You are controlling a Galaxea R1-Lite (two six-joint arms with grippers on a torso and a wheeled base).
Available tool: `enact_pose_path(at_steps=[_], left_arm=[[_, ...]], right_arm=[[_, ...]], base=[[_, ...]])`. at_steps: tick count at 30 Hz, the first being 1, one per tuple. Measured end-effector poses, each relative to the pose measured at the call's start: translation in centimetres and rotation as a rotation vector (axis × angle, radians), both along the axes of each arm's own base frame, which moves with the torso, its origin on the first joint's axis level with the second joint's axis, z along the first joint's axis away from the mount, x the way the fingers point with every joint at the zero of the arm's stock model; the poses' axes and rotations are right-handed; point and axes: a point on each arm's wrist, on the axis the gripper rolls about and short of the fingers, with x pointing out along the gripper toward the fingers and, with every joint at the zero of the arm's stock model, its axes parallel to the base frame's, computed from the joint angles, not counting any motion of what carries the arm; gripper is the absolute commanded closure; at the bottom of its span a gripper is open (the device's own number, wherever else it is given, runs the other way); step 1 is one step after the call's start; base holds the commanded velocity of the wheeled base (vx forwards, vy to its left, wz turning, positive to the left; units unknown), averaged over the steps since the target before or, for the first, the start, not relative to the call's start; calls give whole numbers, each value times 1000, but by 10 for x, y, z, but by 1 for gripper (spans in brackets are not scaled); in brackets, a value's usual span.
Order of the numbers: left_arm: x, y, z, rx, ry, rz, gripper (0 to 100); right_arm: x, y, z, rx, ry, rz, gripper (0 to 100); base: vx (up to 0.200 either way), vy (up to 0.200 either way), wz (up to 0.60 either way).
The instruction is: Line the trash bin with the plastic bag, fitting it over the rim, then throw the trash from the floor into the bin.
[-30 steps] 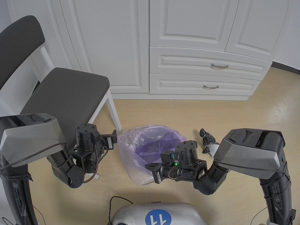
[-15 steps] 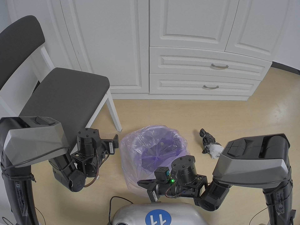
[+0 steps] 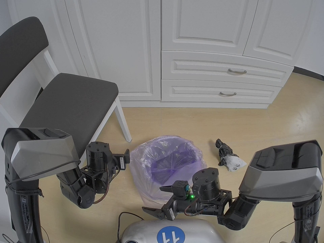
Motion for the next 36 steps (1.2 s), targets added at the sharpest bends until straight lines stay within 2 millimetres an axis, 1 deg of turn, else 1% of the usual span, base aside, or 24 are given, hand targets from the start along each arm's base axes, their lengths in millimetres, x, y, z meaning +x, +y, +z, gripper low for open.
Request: enact_pose_path(at_steps=[4,6,8,11,15,17,20,22,25,28,31,36], left_arm=[[-3,-3,-1,-18,-5,-13,0],[-6,-6,-2,-26,2,-34,0],[-10,-9,-4,-45,15,-71,0],[-18,-14,-7,-86,48,-153,0],[-25,-15,-10,-135,100,-249,0],[-28,-14,-11,-146,123,-277,0],[-30,-11,-15,-161,169,-314,0],[-32,-9,-20,-163,207,-331,0],[-35,-5,-30,-142,306,-333,0],[-36,-2,-40,-112,417,-324,0],[-34,0,-47,-84,509,-311,0],[-19,2,-48,-68,550,-298,0]], right_arm=[[-12,-7,16,-6,-57,0,0],[-13,-10,23,-18,-98,-32,0],[-11,-14,30,-33,-141,-90,0],[3,-24,39,-47,-189,-181,0],[29,-47,45,-102,-181,-282,0],[40,-61,42,-162,-152,-319,0],[58,-89,36,-281,-100,-372,0],[67,-107,34,-350,-97,-391,0],[75,-122,30,-431,-133,-375,0],[80,-128,22,-469,-133,-365,0],[86,-130,10,-487,-111,-365,0],[95,-135,-12,-518,-65,-369,0]], base=[[0,0,0],[0,0,0],[0,0,0],[0,0,0],[0,0,0],[0,0,0],[0,0,0],[0,0,0],[0,0,0],[0,0,0],[0,0,0],[0,0,0]])
